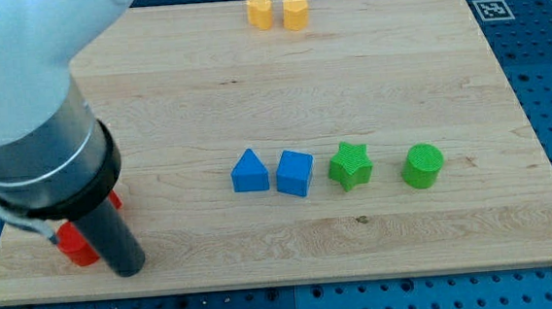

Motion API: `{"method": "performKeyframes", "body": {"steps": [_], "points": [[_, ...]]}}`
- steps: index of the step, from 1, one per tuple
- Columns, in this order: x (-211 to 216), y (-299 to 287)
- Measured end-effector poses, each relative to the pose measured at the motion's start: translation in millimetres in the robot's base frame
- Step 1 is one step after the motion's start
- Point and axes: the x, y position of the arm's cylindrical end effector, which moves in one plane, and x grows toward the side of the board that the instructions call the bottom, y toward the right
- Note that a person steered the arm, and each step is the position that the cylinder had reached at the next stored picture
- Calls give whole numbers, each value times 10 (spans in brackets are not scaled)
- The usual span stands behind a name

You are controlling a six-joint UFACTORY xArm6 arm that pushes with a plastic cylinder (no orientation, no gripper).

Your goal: Separate the red blocks

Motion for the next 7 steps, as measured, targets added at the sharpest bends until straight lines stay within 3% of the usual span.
{"method": "performKeyframes", "body": {"steps": [3,7], "points": [[39,-728],[-496,-314]]}}
